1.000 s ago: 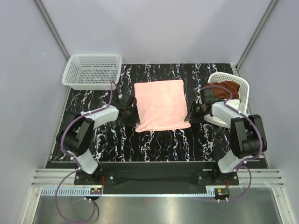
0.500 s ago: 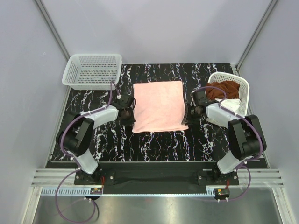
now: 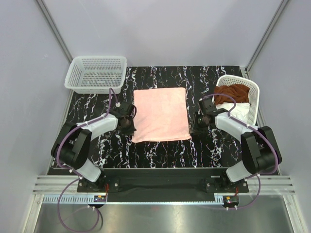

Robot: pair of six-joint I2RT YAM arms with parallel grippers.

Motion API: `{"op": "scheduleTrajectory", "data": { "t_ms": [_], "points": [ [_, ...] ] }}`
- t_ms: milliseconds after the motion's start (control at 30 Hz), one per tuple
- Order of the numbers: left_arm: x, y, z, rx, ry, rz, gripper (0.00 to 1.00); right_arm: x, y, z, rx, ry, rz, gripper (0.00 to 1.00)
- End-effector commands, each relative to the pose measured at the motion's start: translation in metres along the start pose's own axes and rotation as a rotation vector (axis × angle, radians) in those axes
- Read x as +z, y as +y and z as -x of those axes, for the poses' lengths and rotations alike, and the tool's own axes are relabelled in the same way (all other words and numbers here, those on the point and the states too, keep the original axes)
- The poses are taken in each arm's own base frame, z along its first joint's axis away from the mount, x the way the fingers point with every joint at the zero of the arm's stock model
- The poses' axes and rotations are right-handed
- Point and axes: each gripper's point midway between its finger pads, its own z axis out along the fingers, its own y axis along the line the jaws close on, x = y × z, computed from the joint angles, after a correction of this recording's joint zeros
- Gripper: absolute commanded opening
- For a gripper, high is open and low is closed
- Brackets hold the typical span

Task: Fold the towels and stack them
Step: Fold the towel

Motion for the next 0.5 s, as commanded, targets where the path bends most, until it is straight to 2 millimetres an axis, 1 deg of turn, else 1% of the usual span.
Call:
{"op": "scheduleTrajectory", "data": {
  "t_ms": [0,133,300,467],
  "points": [
    [-0.004,0.001,0.001,0.006,-0.014,-0.007,0.00,0.004,0.007,0.002,0.004,-0.021,0.039,0.35],
    [-0.006,-0.001,0.001,0.002,-0.020,-0.023,0.00,0.009,0.008,0.002,0.005,-0.024,0.049,0.34],
    [-0.006,-0.005,0.002,0.000,-0.022,-0.039,0.00,0.016,0.014,0.000,-0.002,-0.017,0.078,0.33],
    [-0.006,-0.004,0.001,0.000,-0.020,-0.038,0.00,0.020,0.011,0.000,-0.003,-0.016,0.052,0.31]
  ]
}}
